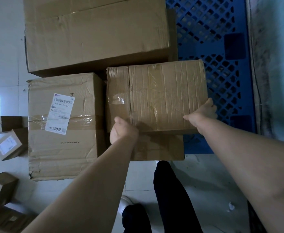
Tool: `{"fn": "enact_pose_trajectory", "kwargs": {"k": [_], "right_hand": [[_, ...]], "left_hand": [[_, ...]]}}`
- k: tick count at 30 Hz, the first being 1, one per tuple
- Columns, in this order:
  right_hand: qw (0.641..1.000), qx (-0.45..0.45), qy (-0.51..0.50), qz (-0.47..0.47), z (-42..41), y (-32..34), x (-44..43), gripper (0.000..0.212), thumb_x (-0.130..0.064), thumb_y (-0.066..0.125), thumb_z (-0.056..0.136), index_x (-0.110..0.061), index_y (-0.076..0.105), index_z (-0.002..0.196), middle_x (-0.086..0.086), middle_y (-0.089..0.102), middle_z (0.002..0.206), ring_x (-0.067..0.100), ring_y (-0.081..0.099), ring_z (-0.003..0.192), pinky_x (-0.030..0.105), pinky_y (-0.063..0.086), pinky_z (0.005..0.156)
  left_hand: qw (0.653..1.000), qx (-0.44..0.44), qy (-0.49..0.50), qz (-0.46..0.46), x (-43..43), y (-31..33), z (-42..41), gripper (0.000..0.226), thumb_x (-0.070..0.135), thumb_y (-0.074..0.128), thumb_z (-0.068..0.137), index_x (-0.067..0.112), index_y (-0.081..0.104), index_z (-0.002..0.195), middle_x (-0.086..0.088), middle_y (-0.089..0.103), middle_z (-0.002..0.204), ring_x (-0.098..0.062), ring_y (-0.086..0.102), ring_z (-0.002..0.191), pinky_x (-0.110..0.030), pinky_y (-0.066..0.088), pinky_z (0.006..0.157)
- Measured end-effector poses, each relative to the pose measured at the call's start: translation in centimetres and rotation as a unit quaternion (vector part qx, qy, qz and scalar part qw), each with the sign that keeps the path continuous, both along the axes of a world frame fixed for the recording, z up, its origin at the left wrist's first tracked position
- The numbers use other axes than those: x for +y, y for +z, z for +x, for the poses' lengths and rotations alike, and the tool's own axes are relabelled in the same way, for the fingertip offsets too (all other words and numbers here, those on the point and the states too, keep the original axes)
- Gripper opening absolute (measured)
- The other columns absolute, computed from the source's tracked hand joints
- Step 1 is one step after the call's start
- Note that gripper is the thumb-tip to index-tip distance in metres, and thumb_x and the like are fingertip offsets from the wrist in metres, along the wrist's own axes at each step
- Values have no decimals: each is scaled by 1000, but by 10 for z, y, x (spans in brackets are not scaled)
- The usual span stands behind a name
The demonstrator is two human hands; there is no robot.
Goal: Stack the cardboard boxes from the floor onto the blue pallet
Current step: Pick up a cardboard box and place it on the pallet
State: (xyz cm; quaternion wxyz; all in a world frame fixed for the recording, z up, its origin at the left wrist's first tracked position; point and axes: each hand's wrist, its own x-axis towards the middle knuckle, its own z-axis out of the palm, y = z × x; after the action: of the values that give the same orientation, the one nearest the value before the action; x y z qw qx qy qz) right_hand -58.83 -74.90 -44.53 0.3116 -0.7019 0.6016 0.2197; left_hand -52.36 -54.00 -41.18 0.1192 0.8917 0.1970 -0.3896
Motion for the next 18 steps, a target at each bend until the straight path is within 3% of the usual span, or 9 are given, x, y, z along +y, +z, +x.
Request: {"fn": "enact_pose_trajectory", "kwargs": {"k": [3,7,10,13,15,18], "right_hand": [[999,19,-34,-17,-24,1,11,97,-4,70,80,-20,9,153,10,26,152,33,35,133,53,38,105],[990,89,-61,87,-61,14,41,104,-11,72,81,-16,-3,153,13,21,153,33,31,135,49,32,111],[990,88,114,-13,-37,26,30,110,-16,73,79,-19,-9,152,14,14,153,32,23,138,50,27,111],[946,-5,304,-111,23,30,1,98,-21,68,83,-20,-1,153,10,8,159,28,13,146,49,20,117],[930,2,360,-78,59,26,-15,93,-34,63,88,-20,-1,154,7,5,162,25,4,149,53,14,118],[942,41,332,29,70,11,-18,96,-50,64,85,-21,4,154,9,15,160,32,19,146,55,27,113]], "left_hand": [[1000,1,-10,1,3,-1,4,56,21,57,93,5,30,139,-17,49,131,-30,56,109,-33,46,74],[999,44,6,6,8,-4,-6,68,26,61,91,4,25,144,-20,30,143,-34,50,116,-36,46,83],[997,45,60,5,12,-3,-16,68,21,63,90,2,26,143,-19,33,143,-35,46,123,-38,43,93],[983,58,173,-22,15,-14,-19,59,16,56,92,-1,30,143,-18,40,143,-34,46,126,-36,43,98],[969,83,226,-52,15,-22,-22,60,20,59,85,2,37,139,-18,50,136,-36,53,122,-40,48,99],[941,110,306,-91,18,-46,-29,71,28,55,68,8,40,134,-19,59,121,-38,64,105,-47,55,88]]}}
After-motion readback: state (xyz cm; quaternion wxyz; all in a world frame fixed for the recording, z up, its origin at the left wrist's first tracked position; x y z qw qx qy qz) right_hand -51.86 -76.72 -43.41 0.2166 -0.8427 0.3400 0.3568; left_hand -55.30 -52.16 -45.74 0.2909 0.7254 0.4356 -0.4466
